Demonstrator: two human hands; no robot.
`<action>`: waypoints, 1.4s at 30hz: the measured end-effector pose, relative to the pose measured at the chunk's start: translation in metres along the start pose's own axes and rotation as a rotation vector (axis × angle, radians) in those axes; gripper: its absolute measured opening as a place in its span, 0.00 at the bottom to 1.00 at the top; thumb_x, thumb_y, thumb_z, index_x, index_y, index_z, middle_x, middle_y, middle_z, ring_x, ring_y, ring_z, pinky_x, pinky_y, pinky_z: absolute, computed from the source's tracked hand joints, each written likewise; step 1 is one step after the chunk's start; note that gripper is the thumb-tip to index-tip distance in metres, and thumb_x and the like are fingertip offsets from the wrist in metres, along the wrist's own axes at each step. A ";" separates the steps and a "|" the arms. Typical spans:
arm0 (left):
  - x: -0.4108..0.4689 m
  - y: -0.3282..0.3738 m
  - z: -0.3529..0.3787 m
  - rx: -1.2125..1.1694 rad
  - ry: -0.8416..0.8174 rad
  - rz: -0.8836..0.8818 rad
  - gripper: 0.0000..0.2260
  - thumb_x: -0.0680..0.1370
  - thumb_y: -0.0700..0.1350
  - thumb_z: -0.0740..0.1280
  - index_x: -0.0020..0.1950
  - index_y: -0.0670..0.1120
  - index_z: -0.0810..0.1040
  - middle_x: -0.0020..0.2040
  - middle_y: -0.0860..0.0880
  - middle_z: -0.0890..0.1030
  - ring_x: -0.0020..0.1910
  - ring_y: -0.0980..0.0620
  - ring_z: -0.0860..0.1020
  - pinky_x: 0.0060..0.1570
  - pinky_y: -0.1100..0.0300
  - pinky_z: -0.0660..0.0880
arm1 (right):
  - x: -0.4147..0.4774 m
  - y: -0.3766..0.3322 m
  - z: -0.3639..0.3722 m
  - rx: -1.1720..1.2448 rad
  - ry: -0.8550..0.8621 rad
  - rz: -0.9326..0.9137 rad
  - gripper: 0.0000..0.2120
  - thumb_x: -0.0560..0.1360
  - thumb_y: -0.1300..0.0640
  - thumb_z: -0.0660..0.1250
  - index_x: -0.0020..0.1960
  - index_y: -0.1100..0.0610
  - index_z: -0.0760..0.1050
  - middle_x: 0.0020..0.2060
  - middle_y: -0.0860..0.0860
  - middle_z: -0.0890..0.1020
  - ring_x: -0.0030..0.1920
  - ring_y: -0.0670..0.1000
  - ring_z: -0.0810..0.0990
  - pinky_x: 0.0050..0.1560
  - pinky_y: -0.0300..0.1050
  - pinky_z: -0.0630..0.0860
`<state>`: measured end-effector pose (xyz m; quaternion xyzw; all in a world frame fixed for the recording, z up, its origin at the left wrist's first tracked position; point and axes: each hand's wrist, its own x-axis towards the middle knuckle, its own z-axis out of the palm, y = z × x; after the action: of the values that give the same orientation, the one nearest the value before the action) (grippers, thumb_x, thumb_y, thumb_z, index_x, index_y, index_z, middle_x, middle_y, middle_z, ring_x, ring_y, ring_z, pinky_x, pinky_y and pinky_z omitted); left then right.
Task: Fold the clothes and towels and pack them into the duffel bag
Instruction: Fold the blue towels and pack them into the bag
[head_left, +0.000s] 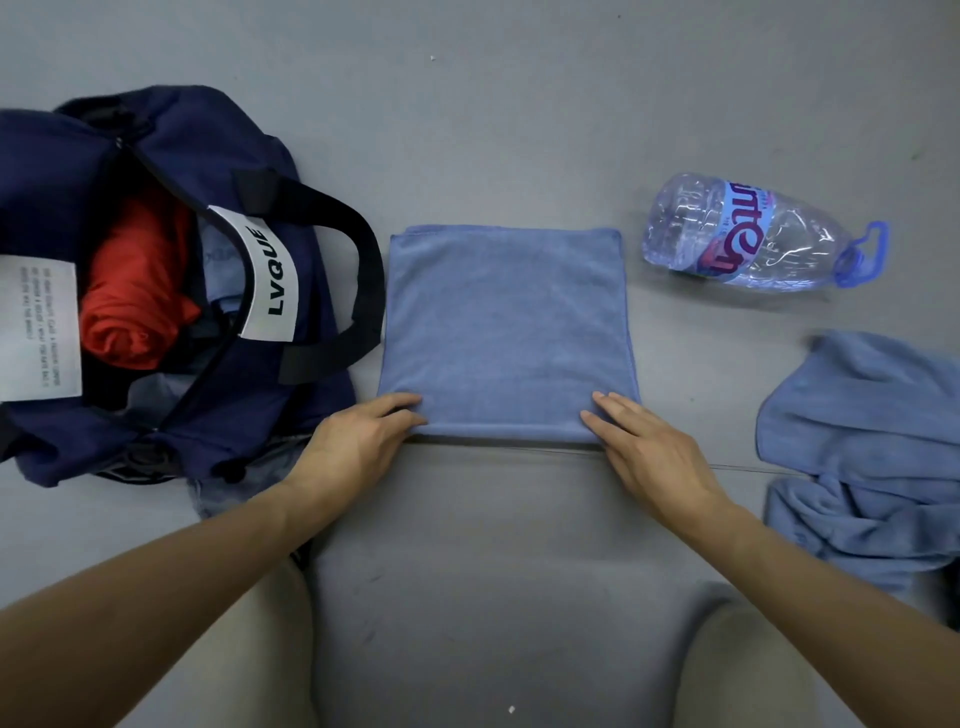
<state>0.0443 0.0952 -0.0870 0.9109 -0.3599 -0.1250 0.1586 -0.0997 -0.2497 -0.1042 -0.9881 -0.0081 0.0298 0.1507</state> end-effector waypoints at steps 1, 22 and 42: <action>-0.005 0.001 0.000 -0.002 0.006 0.017 0.09 0.77 0.38 0.70 0.55 0.47 0.85 0.61 0.51 0.82 0.48 0.45 0.85 0.37 0.49 0.83 | -0.002 0.000 -0.001 0.009 0.003 0.015 0.21 0.70 0.65 0.76 0.62 0.54 0.82 0.65 0.51 0.80 0.64 0.54 0.80 0.47 0.51 0.84; 0.067 0.008 -0.061 0.067 0.026 -0.063 0.15 0.83 0.47 0.62 0.69 0.53 0.76 0.58 0.48 0.83 0.55 0.41 0.82 0.46 0.45 0.79 | 0.083 0.009 -0.073 0.243 0.056 0.380 0.09 0.78 0.47 0.68 0.54 0.48 0.82 0.37 0.53 0.82 0.44 0.60 0.80 0.44 0.46 0.69; 0.059 0.052 -0.013 0.387 -0.289 -0.154 0.31 0.80 0.66 0.43 0.81 0.55 0.56 0.81 0.47 0.56 0.69 0.44 0.69 0.58 0.50 0.71 | 0.097 0.004 -0.031 -0.286 -0.350 0.086 0.30 0.79 0.39 0.46 0.80 0.46 0.58 0.80 0.53 0.57 0.76 0.58 0.62 0.63 0.57 0.70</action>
<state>0.0589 0.0215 -0.0618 0.9217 -0.3258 -0.1942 -0.0817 -0.0012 -0.2607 -0.0818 -0.9786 0.0038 0.2055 0.0038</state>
